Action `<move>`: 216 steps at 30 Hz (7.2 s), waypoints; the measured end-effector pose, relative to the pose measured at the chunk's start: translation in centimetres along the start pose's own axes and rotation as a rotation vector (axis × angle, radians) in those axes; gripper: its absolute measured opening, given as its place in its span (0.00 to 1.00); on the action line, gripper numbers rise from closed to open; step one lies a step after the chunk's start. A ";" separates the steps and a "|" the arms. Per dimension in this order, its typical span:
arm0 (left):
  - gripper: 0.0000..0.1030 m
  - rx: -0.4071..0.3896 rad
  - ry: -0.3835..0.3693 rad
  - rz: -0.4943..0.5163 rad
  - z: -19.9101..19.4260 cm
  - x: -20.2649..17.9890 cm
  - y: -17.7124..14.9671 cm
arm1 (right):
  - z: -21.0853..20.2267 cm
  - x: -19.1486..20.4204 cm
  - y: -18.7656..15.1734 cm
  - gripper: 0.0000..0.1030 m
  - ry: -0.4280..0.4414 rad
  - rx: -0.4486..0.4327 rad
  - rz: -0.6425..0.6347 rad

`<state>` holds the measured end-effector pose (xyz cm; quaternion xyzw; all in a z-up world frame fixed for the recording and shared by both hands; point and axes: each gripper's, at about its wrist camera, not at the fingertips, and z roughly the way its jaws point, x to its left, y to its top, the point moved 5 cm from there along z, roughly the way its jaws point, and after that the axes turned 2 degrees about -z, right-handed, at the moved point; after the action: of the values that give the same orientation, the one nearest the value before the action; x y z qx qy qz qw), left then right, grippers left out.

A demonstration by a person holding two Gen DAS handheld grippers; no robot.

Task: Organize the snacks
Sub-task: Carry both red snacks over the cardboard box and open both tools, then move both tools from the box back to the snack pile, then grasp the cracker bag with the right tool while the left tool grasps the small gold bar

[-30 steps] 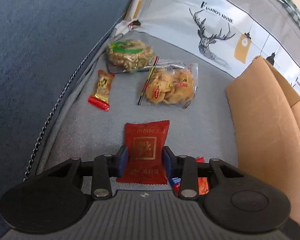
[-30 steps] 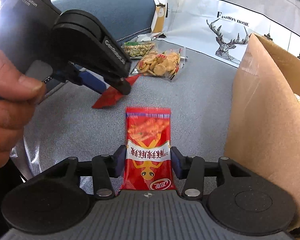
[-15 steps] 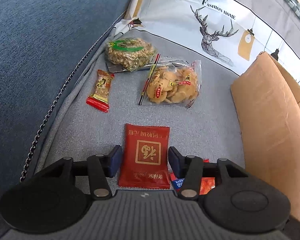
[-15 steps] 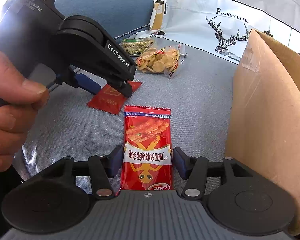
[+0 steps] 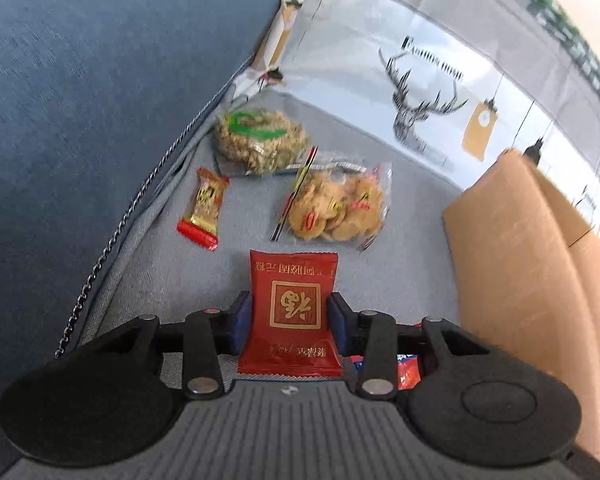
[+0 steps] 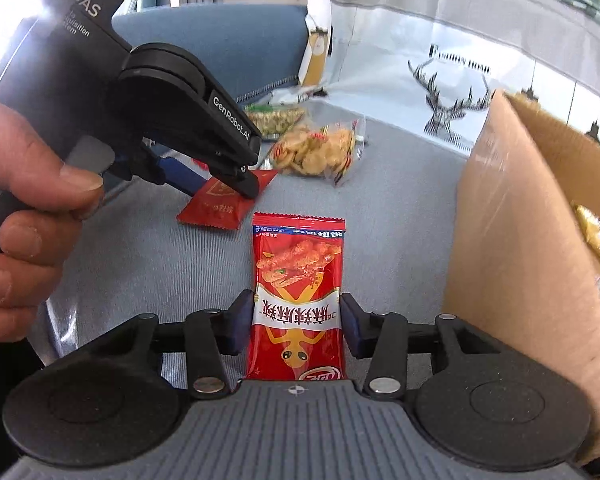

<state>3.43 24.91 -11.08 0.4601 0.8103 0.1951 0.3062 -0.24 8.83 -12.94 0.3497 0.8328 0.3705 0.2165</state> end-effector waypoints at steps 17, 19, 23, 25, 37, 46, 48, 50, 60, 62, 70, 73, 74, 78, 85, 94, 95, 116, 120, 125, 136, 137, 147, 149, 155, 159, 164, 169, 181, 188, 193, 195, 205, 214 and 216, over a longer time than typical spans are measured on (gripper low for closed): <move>0.43 -0.142 -0.099 -0.023 -5.3 -1.6 2.2 | -5.0 -2.0 3.0 0.46 -0.081 -0.150 0.064; 0.43 -0.160 -0.107 -0.016 -6.0 -2.1 2.5 | -5.8 -2.5 3.4 0.46 -0.091 -0.173 0.071; 0.43 -0.189 -0.125 0.000 -7.3 -3.3 2.9 | -7.5 -4.1 4.2 0.46 -0.106 -0.215 0.098; 0.43 -0.204 -0.135 0.013 -8.0 -4.1 3.0 | -8.5 -4.9 4.6 0.46 -0.115 -0.238 0.117; 0.44 -0.270 -0.207 0.105 -9.8 -9.6 2.8 | -16.0 -14.2 8.3 0.46 -0.206 -0.425 0.212; 0.44 -0.303 -0.280 0.181 -9.8 -14.9 1.9 | -17.0 -23.3 5.9 0.46 -0.355 -0.414 0.253; 0.44 -0.312 -0.296 0.198 -9.7 -16.0 1.6 | -16.3 -24.8 4.6 0.46 -0.358 -0.361 0.301; 0.44 -0.313 -0.302 0.218 -9.3 -17.1 1.4 | -16.3 -25.8 4.0 0.46 -0.372 -0.360 0.315; 0.44 -0.310 -0.377 0.302 -7.2 -22.9 0.2 | -16.2 -28.0 2.0 0.46 -0.414 -0.336 0.310; 0.44 -0.315 -0.402 0.322 -6.7 -24.4 0.0 | -16.2 -27.9 1.9 0.46 -0.422 -0.332 0.293; 0.44 -0.330 -0.446 0.399 -5.3 -28.4 -0.7 | -15.7 -27.7 2.0 0.46 -0.445 -0.321 0.258; 0.44 -0.316 -0.467 0.401 -5.3 -28.7 -1.0 | -15.4 -27.7 2.1 0.46 -0.456 -0.311 0.246; 0.44 -0.317 -0.470 0.405 -5.3 -28.7 -1.0 | -15.3 -27.8 2.1 0.46 -0.460 -0.308 0.242; 0.44 -0.304 -0.480 0.402 -5.1 -28.9 -1.0 | -14.9 -28.0 2.2 0.46 -0.469 -0.298 0.244; 0.89 -0.310 -0.501 0.391 -5.5 -29.0 -0.9 | -14.2 -27.6 2.5 0.68 -0.515 -0.284 0.246; 1.00 -0.268 -0.394 0.387 -4.4 -27.9 -0.1 | -13.6 -27.8 2.6 0.74 -0.537 -0.279 0.283; 1.00 -0.233 -0.377 0.383 -3.9 -27.5 0.1 | -13.6 -27.8 2.6 0.75 -0.540 -0.279 0.291; 0.63 -0.201 -0.370 0.242 -7.3 -14.6 6.8 | -10.9 -20.9 7.1 0.78 -0.384 -0.374 0.375; 0.29 -0.209 -0.301 0.217 -6.2 -10.9 6.8 | -10.0 -18.1 8.1 0.78 -0.313 -0.395 0.383; 0.11 -0.146 -0.137 0.181 -4.0 -6.9 6.5 | -8.6 -14.6 9.4 0.78 -0.232 -0.404 0.367; 0.11 -0.076 0.029 0.026 -1.6 -1.7 7.7 | -4.0 -9.3 10.8 0.66 -0.105 -0.345 0.348; 0.11 -0.067 0.034 0.008 -1.4 -1.3 7.7 | -3.6 -9.0 10.9 0.66 -0.097 -0.338 0.353; 0.11 0.007 0.108 -0.152 0.3 2.3 7.7 | 2.3 -6.4 12.4 0.68 -0.042 -0.237 0.384; 0.11 0.003 0.116 -0.142 0.4 2.2 7.8 | 4.0 -6.4 12.6 0.72 -0.057 -0.206 0.402; 0.12 -0.004 0.147 -0.125 0.6 2.1 7.8 | 9.3 -7.1 12.2 0.87 -0.041 -0.090 0.498; 0.13 -0.005 0.152 -0.120 0.9 1.9 7.8 | 12.3 -7.4 11.7 0.94 -0.042 -0.028 0.532; 0.13 -0.002 0.154 -0.117 1.1 1.8 7.8 | 14.6 -7.0 11.4 0.94 -0.015 0.025 0.535; 0.13 -0.003 0.150 -0.123 1.2 1.9 7.9 | 15.2 -6.1 11.5 0.66 -0.003 0.045 0.468; 0.13 -0.011 0.153 -0.129 0.8 1.9 7.8 | 12.9 -7.3 11.9 0.36 -0.047 -0.011 0.446; 0.13 -0.016 0.168 -0.099 0.9 1.7 7.9 | 10.6 -7.3 12.8 0.36 -0.052 0.016 0.360; 0.13 -0.023 0.160 -0.097 0.9 1.8 8.1 | 8.9 -7.3 12.8 0.36 -0.031 0.067 0.310; 0.13 -0.025 0.161 -0.092 0.9 1.8 8.1 | 8.1 -7.5 12.4 0.36 -0.017 0.093 0.312; 0.40 0.004 0.345 0.161 3.4 -0.8 7.2 | 4.2 -5.5 9.5 0.36 0.040 0.196 0.254; 0.45 0.082 0.447 0.271 7.0 -0.6 6.3 | 5.6 -3.9 8.1 0.41 0.019 0.266 0.185; 0.37 0.098 0.434 0.240 7.2 0.0 6.2 | 5.7 -3.6 8.0 0.44 0.013 0.266 0.180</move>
<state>12.17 28.28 -12.62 0.5147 0.8050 0.2848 0.0768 9.08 12.68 -9.99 0.4459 0.8412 0.2772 0.1288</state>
